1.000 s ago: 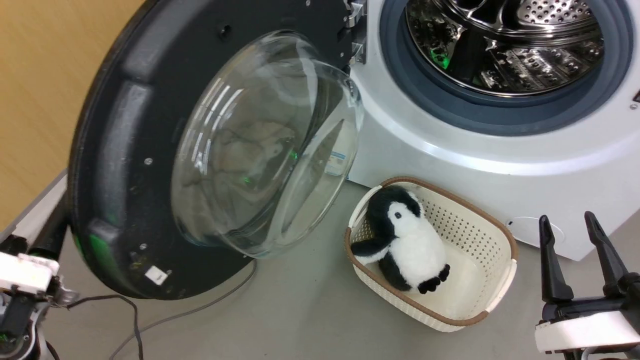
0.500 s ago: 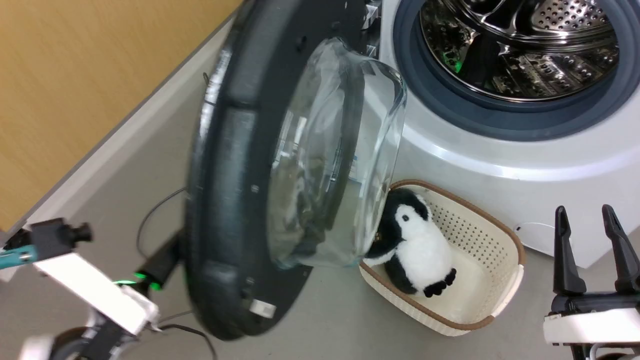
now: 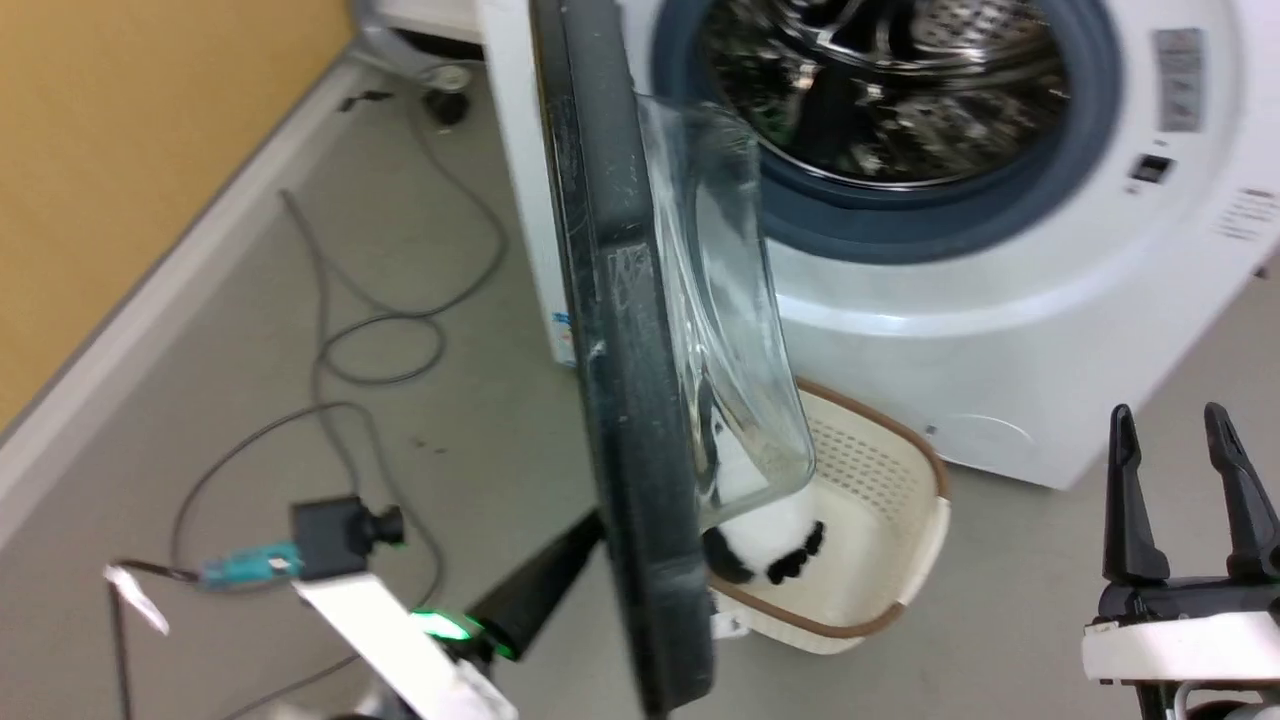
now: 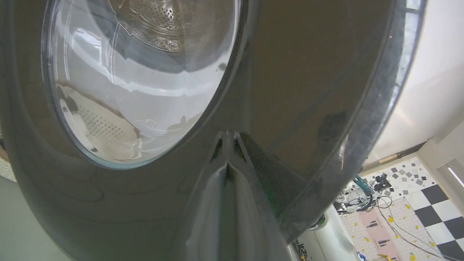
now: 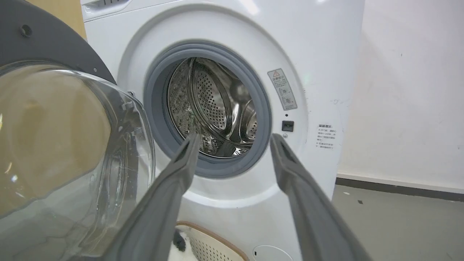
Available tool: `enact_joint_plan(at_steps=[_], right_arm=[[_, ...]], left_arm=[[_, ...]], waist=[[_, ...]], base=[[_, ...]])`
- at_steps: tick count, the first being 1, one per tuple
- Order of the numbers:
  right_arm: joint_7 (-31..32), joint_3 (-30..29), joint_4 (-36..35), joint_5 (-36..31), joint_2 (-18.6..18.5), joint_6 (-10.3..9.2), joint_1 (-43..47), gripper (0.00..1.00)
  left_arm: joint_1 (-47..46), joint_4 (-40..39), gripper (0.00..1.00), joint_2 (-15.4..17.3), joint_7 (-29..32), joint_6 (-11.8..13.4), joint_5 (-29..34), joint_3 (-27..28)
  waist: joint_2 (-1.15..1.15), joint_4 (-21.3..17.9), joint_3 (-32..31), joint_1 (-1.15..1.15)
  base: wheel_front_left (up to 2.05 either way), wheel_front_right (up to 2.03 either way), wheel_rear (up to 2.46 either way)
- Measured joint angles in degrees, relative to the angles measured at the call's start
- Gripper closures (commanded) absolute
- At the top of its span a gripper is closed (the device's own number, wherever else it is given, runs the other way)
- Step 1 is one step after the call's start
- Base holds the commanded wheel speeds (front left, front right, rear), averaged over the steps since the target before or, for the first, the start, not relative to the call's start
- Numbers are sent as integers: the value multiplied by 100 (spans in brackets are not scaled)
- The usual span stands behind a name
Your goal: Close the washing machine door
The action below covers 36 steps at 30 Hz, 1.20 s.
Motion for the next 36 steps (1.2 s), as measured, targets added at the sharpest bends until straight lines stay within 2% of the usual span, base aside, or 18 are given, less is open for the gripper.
enact_joint_plan(at_steps=[8, 18, 22, 26, 29, 31, 33, 35, 36], right_arm=[[0, 97, 9, 48, 2, 0, 0, 0], [0, 220, 56, 93, 2, 0, -1, 0], [0, 244, 64, 175, 2, 0, 1, 0], [0, 212, 51, 272, 3, 0, 2, 0], [0, 105, 7, 390, 2, 0, 1, 0], [0, 41, -27, 422, 2, 0, -2, 0], [0, -11, -76, 445, 2, 0, -42, 0], [0, -67, -154, 447, 2, 0, -160, 0], [0, -103, -203, 446, 3, 0, -232, 0]], left_arm=[[-393, 468, 100, -74, -676, 0, -205, -1012], [-1137, 1258, 100, -332, -1308, -1, -644, -1783], [-1255, 1302, 100, -220, -1597, -1, -651, -1922], [-1306, 1255, 100, 55, -1958, -1, -609, -2020], [-1337, 1299, 100, 326, -2395, -1, -272, -2059], [-1390, 1546, 100, 482, -2851, -1, 135, -1942], [-1454, 1885, 100, 627, -3058, 9, 724, -1771], [-1466, 2093, 100, 611, -3139, 224, 1233, -1391], [-1463, 2129, 100, 525, -3145, 427, 1511, -1079]], waist=[[0, -582, 10, 0], [0, -1017, 7, 0], [0, -1068, -41, 0], [0, -1056, -108, 0], [0, -1017, -167, 0], [0, -985, -202, 0], [0, -942, -231, 0], [0, -893, -250, 0], [0, -866, -256, 0]], base=[[0, 0, 0], [0, 0, 0], [0, 0, 0], [0, 0, 0], [0, 0, 0], [0, 0, 0], [0, 0, 0], [0, 0, 0], [0, 0, 0]])
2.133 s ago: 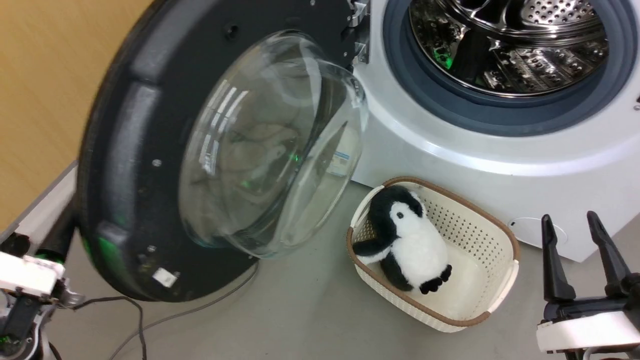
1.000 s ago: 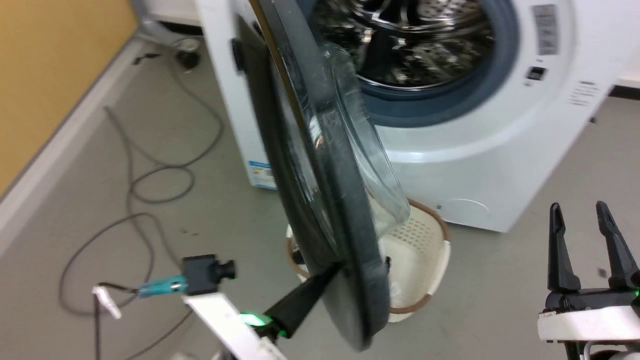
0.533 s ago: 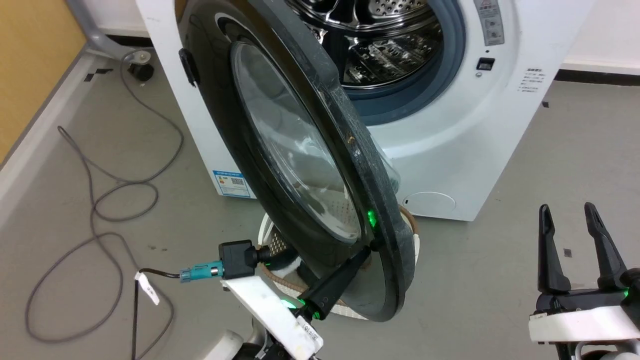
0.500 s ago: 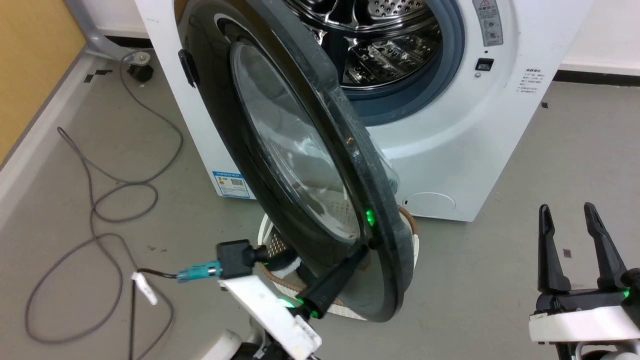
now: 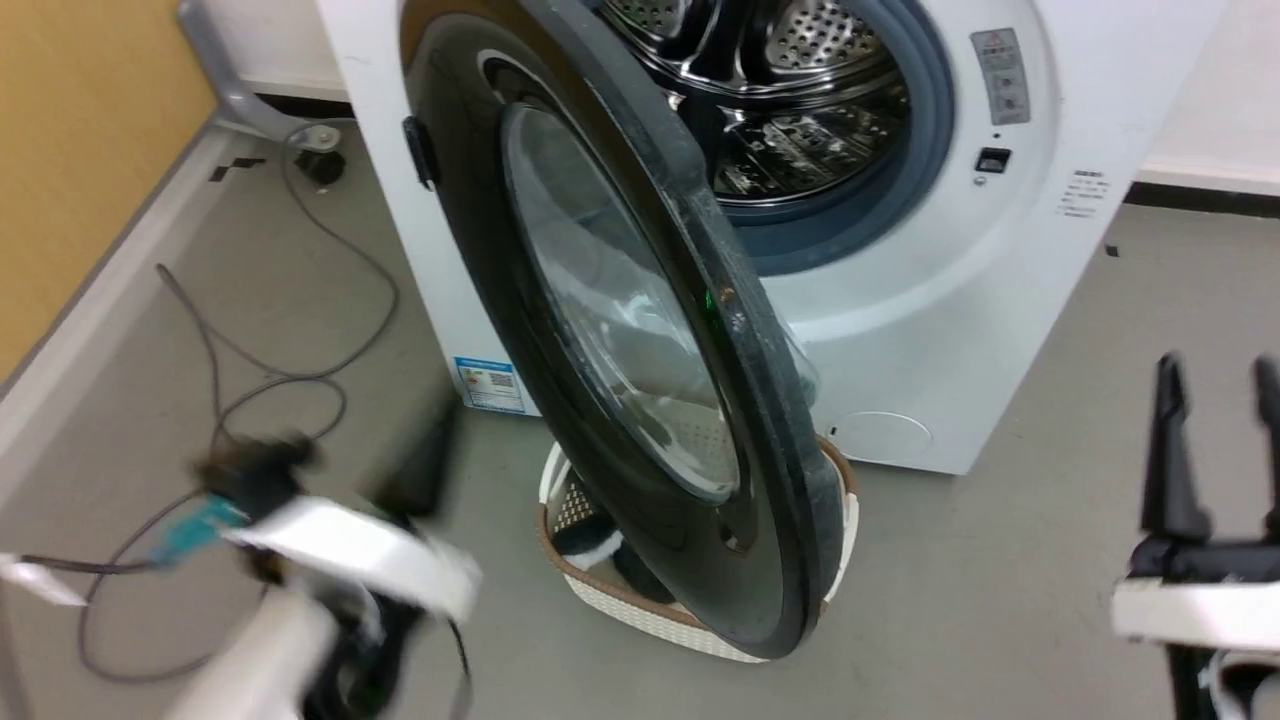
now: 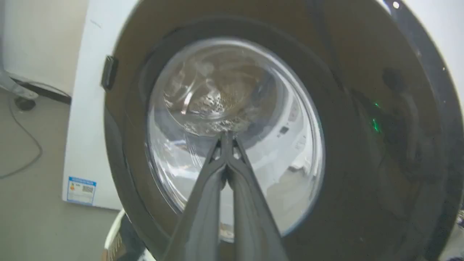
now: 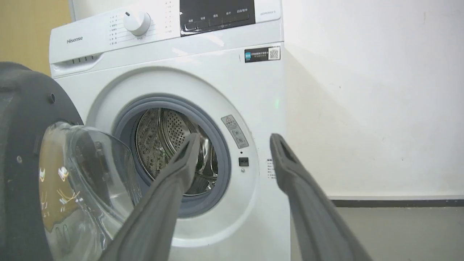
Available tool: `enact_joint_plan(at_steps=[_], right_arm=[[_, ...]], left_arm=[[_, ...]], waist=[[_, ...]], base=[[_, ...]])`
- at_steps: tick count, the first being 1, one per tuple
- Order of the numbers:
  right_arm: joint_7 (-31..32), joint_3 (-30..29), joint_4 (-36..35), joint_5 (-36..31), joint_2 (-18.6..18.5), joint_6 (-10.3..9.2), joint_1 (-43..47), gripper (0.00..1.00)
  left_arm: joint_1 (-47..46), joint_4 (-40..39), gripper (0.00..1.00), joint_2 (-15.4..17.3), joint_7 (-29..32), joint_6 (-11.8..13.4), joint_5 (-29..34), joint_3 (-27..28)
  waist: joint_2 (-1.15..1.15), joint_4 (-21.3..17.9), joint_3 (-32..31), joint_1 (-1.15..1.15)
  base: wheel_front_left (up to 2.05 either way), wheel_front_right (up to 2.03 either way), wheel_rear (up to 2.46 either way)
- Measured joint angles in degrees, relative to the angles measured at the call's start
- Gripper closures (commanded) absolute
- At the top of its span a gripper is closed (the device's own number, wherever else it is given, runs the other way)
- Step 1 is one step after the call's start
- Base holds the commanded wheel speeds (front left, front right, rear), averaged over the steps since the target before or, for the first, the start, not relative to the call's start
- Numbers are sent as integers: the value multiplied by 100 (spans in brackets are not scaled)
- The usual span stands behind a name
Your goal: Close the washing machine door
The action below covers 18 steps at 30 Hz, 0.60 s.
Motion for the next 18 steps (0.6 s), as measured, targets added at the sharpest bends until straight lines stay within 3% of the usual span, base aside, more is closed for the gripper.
enact_joint_plan(at_steps=[4, 7, 10, 12, 13, 14, 18], right_arm=[[0, -152, -170, -1, -1, 0, -258, 0], [-1, -176, -308, -9, -1, 0, -417, 0], [0, -136, -437, 16, 1, 0, -594, 0], [0, -75, -461, 378, 1, 0, -722, 0], [-1, -4, -503, 503, 1, 0, -782, 0], [-1, 105, -590, 475, -5, -1, -843, 0], [-1, 476, -893, 490, 3, -1, -1150, 0]], left_arm=[[89, -245, 100, -458, -7, 833, 1551, 1352], [412, -516, 100, -665, -7, 1313, 2716, 1829], [740, -760, 100, -849, -7, 1723, 3519, 2256], [968, -877, 100, -890, -7, 1900, 3974, 2468], [1099, -896, 76, -902, -7, 1971, 4156, 2542], [1232, -921, 0, -936, -7, 2040, 4289, 2621], [1617, -966, 0, -996, -7, 2095, 4701, 2728]], waist=[[0, 128, -16, 0], [0, 215, -19, 0], [0, 285, -24, 0], [0, 313, -43, 0], [0, 326, -52, 0], [0, 337, -59, 0], [0, 388, -91, 0]], base=[[0, 0, 0], [0, 0, 0], [0, 0, 0], [0, 0, 0], [0, 0, 0], [0, 0, 0], [0, 0, 0]])
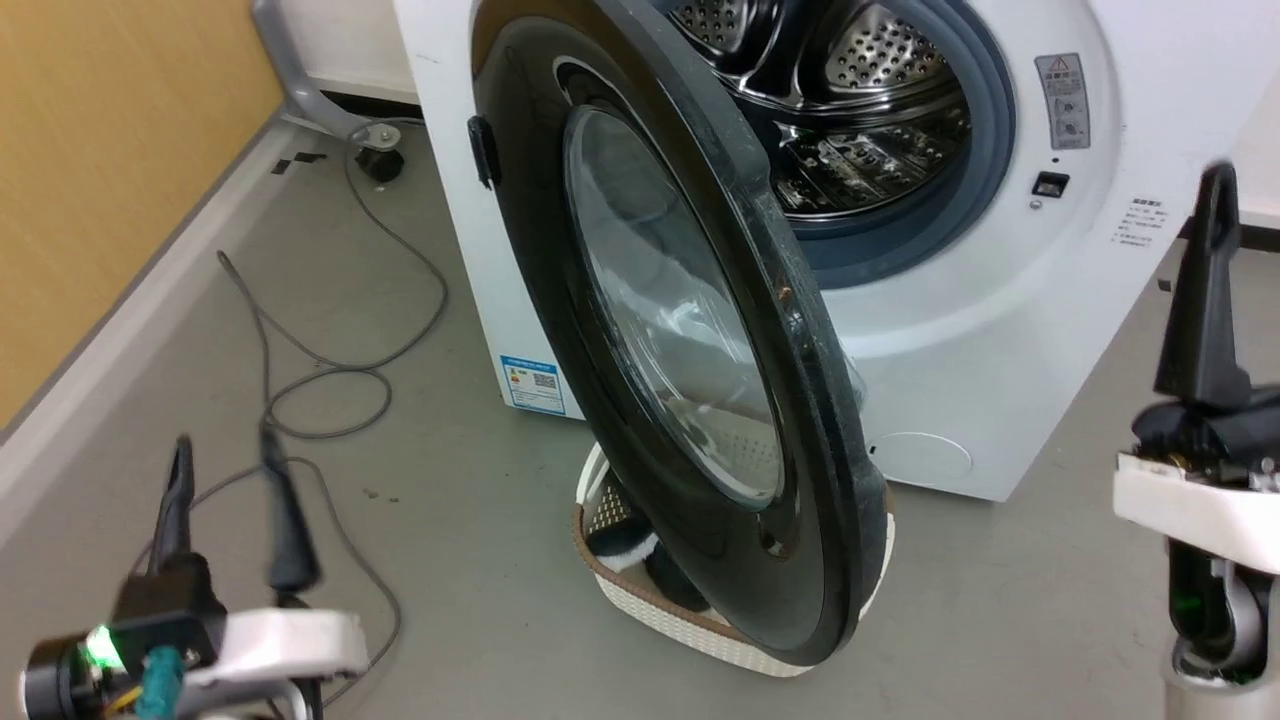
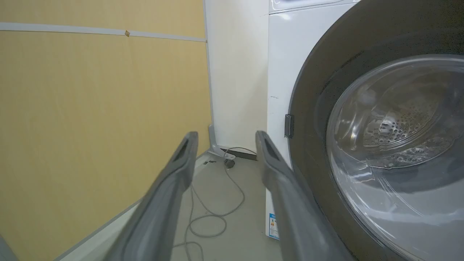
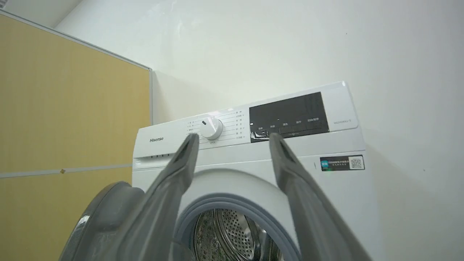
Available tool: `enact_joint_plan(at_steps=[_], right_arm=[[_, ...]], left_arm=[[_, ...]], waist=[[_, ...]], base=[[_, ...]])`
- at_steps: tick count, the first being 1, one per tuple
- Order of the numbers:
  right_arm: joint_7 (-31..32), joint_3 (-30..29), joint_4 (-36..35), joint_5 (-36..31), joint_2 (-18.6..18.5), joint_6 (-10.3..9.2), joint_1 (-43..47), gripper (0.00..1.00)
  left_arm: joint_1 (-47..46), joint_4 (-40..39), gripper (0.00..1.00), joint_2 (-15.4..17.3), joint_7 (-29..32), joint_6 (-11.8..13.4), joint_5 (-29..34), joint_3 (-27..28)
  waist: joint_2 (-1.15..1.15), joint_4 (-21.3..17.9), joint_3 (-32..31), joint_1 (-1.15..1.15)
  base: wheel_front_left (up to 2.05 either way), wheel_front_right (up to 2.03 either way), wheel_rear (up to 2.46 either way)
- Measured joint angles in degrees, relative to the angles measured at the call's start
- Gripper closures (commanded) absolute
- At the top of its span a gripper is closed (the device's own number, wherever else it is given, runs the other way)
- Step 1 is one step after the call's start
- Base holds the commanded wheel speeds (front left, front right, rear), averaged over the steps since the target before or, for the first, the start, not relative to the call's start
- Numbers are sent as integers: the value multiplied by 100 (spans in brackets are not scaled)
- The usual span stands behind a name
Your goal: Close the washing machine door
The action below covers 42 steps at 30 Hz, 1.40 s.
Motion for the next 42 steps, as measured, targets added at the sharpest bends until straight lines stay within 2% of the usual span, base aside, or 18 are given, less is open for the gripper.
enact_joint_plan(at_steps=[4, 5, 6, 12, 18, 27, 30, 34, 42], right_arm=[[-1, 424, -242, 87, -3, 1, -198, 0], [-1, 570, -288, 108, -3, 1, -235, 15], [-1, 722, -338, 125, -3, 1, -251, 100], [-5, 1841, -353, 137, -124, 0, -254, 100], [-4, 3390, -178, 403, -1021, 9, -220, 100], [-4, 4539, 598, 277, -1716, 10, 102, 100], [-4, 4677, 924, 133, -1879, 11, 182, 100], [-4, 4578, 1327, 149, -1985, 11, 318, 100], [-4, 3912, 1731, 113, -1946, 16, 397, 100]], left_arm=[[217, -69, 0, -154, 0, -7, 203, 31], [257, -69, 0, -180, 0, -14, 244, 36], [303, -69, 0, -205, 0, -45, 272, 48], [490, -71, 0, -341, 0, -250, 421, 102], [592, -42, 0, -493, 0, -455, 563, 118], [595, 4, 0, -697, 0, -617, 703, 197], [594, -7, 0, -737, 0, -660, 755, 247], [586, -37, 0, -776, 0, -710, 787, 349], [520, -59, 0, -876, 0, -805, 960, 315]], waist=[[0, 64, -32, 0], [0, 81, -40, 0], [0, 95, -51, 0], [0, 160, -115, 0], [0, 175, -127, 0], [0, 94, -89, 0], [0, 49, -52, 0], [0, -31, 6, 0], [0, -133, 159, 0]], base=[[0, 0, 0], [0, 0, 0], [0, 0, 0], [0, 0, 0], [0, 0, 0], [0, 0, 0], [0, 0, 0], [0, 0, 0], [0, 0, 0]])
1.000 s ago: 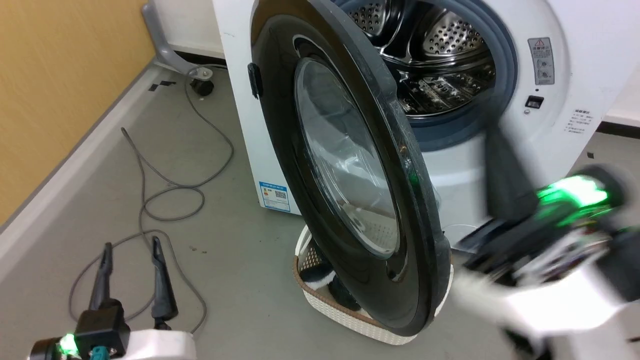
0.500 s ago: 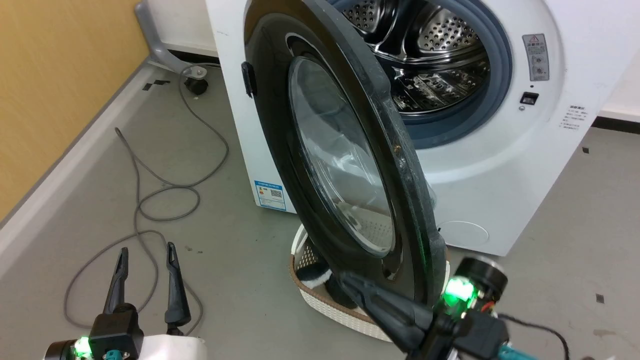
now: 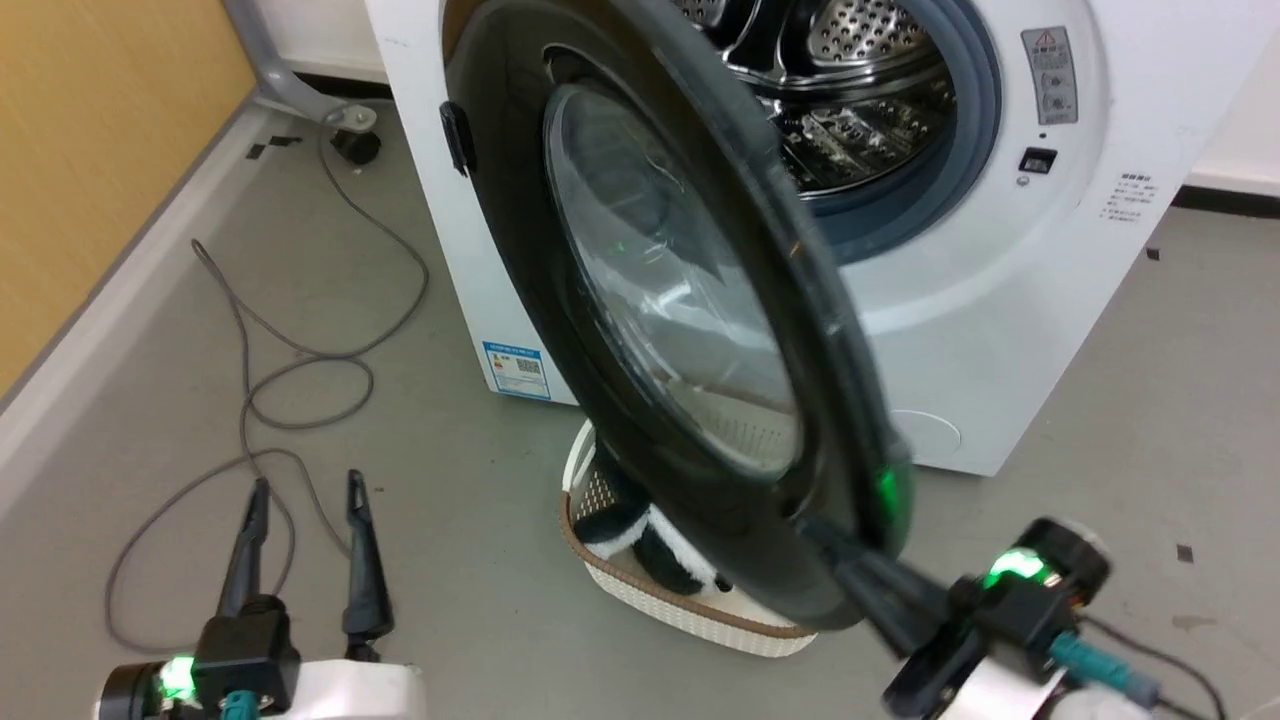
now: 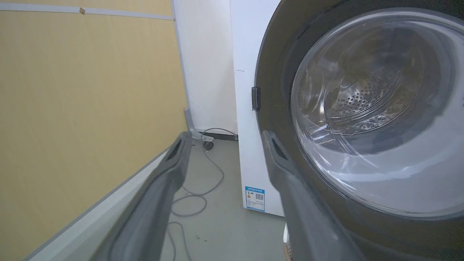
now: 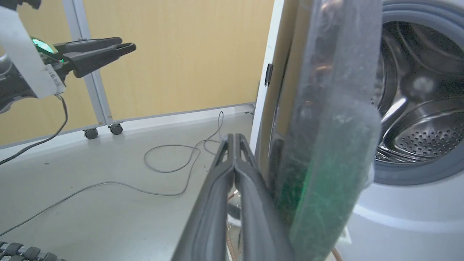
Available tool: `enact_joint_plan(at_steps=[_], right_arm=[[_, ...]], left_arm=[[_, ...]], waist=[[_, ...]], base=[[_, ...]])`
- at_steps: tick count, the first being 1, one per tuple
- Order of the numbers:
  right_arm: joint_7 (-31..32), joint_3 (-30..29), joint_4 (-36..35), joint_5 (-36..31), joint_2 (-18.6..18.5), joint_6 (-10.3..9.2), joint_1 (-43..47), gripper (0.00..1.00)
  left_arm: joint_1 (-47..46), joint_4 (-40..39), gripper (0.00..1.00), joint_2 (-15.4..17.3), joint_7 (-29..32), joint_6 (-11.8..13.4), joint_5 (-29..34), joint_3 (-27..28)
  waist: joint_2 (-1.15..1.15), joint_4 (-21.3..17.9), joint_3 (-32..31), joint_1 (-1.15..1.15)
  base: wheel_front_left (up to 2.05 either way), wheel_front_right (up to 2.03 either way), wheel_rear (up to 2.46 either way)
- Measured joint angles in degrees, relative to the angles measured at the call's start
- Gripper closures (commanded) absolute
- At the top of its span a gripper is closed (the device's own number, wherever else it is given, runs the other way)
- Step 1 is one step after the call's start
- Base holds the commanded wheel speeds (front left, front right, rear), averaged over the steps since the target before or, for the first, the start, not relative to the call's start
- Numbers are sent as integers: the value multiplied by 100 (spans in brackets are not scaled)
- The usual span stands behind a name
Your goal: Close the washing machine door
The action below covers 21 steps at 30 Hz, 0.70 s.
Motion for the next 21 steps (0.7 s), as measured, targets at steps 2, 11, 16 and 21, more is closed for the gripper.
enact_joint_plan(at_steps=[2, 11, 16, 21], right_arm=[[0, -376, 68, 1, 74, 0, -1, 100], [0, -1584, 665, -229, 388, -2, -449, 100], [0, -2022, 1044, -346, 487, -1, -1033, 100], [0, -2359, 1471, -420, 450, -1, -1638, 100]], left_arm=[[-54, 1, 0, -44, 0, -15, 35, -69], [-337, -18, 0, -157, 0, -56, 66, -218], [-558, -51, 0, -190, 0, -55, 65, -263], [-767, -76, 0, -233, 0, -54, 64, -320]], waist=[[0, -20, 69, 0], [0, -92, 439, 0], [0, -112, 783, 0], [0, -101, 1130, 0]], base=[[0, 0, 0], [0, 0, 0], [0, 0, 0], [0, 0, 0]])
